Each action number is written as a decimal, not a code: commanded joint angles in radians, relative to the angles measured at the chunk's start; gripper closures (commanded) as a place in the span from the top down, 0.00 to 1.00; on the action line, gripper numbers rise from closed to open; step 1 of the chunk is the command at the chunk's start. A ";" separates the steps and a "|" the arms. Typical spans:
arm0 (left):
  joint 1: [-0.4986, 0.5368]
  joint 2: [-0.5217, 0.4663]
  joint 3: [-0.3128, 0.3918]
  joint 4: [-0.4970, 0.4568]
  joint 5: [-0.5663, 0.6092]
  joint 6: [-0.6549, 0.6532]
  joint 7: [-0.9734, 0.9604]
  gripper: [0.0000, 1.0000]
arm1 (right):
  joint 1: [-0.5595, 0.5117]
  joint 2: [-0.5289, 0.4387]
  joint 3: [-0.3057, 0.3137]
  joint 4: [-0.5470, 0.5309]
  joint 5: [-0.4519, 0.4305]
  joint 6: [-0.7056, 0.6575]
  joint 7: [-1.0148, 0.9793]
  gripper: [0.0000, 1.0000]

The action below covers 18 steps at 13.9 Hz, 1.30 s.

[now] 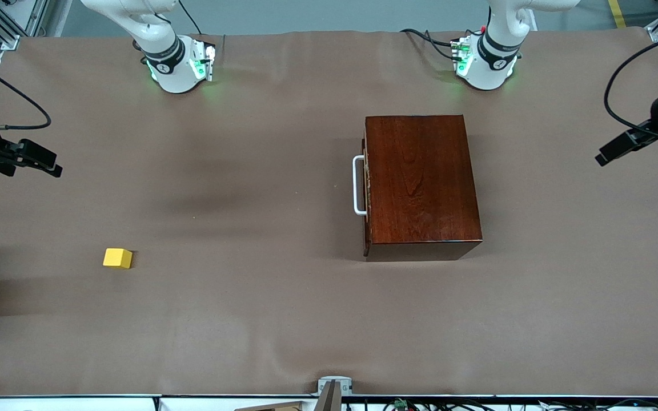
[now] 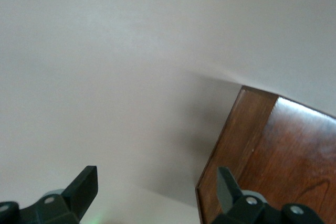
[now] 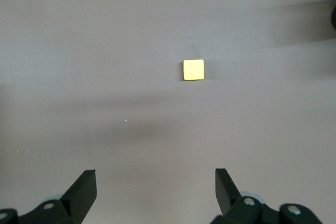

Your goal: Open drawer, take yellow block, close drawer

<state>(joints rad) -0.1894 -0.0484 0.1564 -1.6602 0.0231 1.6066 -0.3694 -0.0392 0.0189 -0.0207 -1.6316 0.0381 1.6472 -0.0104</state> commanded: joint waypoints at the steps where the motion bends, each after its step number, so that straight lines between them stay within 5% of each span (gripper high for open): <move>1: 0.079 0.013 -0.101 0.062 -0.003 -0.060 0.089 1.00 | -0.001 -0.014 0.004 -0.007 -0.015 -0.001 0.004 1.00; 5: 0.148 0.048 -0.181 0.143 -0.002 -0.146 0.229 1.00 | -0.001 -0.014 0.004 -0.007 -0.015 -0.001 0.004 1.00; 13: 0.174 0.042 -0.198 0.146 0.000 -0.206 0.421 1.00 | -0.001 -0.014 0.004 -0.007 -0.015 -0.003 0.004 1.00; 18: 0.173 0.081 -0.198 0.172 -0.011 -0.203 0.377 1.00 | -0.001 -0.014 0.004 -0.007 -0.015 -0.004 0.004 1.00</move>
<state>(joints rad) -0.0335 -0.0022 -0.0240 -1.5283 0.0232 1.4272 0.0301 -0.0392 0.0189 -0.0207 -1.6316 0.0381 1.6471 -0.0104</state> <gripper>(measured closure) 0.000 0.000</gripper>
